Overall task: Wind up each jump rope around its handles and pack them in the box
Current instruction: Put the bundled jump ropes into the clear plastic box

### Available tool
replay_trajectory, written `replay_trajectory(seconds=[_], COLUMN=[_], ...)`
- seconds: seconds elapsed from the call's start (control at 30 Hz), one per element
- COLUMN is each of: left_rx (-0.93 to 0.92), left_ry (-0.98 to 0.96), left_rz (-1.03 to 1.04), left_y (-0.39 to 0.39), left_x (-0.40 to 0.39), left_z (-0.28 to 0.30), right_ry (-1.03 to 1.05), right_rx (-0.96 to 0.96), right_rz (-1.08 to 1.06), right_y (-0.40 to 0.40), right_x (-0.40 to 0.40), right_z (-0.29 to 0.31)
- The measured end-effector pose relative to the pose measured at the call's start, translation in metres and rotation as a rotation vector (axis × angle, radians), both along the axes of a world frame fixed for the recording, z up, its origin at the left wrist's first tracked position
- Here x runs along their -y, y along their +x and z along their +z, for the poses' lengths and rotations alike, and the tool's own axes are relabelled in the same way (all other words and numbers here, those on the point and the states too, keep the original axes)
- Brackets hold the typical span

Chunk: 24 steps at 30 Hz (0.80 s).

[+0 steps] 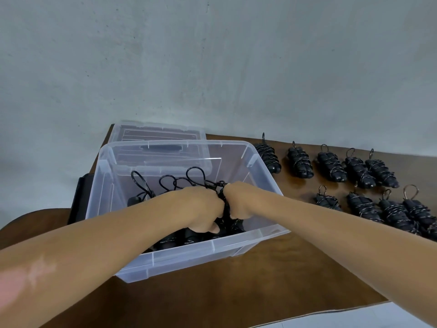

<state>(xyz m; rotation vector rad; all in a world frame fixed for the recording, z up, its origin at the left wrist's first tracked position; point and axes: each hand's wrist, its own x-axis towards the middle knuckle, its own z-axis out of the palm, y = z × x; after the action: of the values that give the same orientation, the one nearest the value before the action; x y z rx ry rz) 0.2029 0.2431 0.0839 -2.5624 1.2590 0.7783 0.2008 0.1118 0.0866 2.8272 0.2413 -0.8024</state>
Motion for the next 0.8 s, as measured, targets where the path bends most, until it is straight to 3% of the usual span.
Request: replay_trajectory(seconds=[0.13,0.4,0.5,0.63,0.8], left_rx=[-0.068,-0.140,-0.069,0.050,0.159], left_ry=[0.063,-0.008,-0.105,-0.229,-0.333], left_rz=[-0.023,-0.002,0.010,0.014,0.042], left_y=[0.001,0.017,0.023,0.031,0.021], left_x=[0.001,-0.003,-0.002,0.000,0.005], left_z=[0.001,-0.008,-0.008,-0.005,-0.008], right_ry=[-0.050,0.024,0.203,0.653,0.800], right_rx=[0.011,0.016,0.137,0.354,0.614], right_rz=[0.001,-0.003,-0.044,-0.207,-0.351], right_y=[0.002,0.001,-0.003,-0.015,-0.014], right_x=[-0.003,0.005,0.013,0.035,0.090], right_z=[-0.005,0.007,0.023,0.052,0.071])
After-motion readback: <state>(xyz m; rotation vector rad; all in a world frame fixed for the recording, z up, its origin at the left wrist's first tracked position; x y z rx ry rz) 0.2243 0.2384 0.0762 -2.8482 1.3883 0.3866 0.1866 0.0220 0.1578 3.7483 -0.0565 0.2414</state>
